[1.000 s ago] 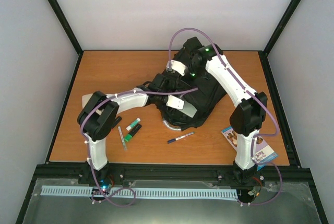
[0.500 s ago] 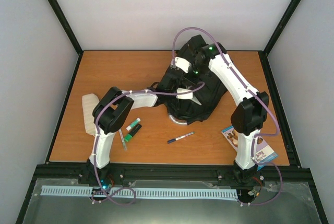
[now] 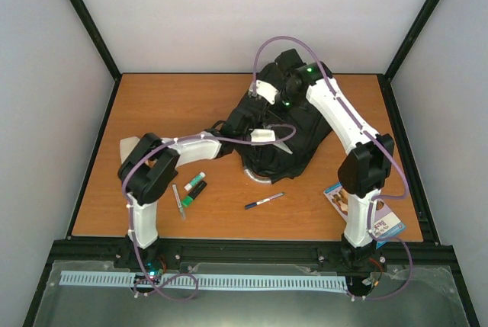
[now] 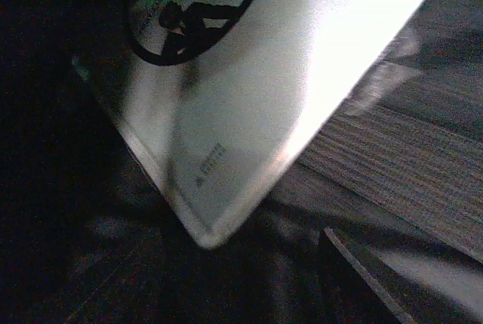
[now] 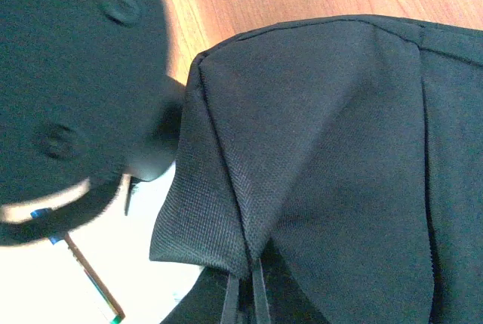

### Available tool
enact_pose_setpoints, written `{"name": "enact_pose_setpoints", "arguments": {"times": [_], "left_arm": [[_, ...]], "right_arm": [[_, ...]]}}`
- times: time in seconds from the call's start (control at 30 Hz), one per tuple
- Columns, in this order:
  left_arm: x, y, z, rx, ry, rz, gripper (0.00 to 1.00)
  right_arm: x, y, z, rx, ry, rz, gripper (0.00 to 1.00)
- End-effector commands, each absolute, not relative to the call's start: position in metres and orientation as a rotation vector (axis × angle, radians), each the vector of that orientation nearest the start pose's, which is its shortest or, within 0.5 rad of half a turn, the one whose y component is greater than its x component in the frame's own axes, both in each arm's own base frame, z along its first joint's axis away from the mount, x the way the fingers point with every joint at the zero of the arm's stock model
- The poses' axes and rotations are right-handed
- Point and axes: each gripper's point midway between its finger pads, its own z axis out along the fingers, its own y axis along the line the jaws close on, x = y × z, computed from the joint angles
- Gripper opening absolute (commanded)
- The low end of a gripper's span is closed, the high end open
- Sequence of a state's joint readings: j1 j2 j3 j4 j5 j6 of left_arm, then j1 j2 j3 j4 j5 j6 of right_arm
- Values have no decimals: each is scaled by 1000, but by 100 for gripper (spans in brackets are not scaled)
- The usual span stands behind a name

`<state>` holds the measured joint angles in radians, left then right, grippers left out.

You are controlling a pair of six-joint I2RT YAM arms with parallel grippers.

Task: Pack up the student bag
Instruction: Place the book in the student bag.

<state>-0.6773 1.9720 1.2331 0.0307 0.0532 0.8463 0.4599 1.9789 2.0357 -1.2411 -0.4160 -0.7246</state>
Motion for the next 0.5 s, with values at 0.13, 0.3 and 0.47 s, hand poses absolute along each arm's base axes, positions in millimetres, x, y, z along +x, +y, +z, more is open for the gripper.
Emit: {"name": "enact_pose_setpoints", "arguments": {"times": [0.13,0.3,0.47], "left_arm": [[329,-324,145,1535,1681,-316,59],[295,-298,140,1497,1843,-403,60],[304,-267,146,1207,2119,-511,62]], "right_arm": [[384,258,222,-1553,2107,536,3],[380,260,200,-1565,2152,596,3],[376,258,182,-1545,2198,606,7]]}}
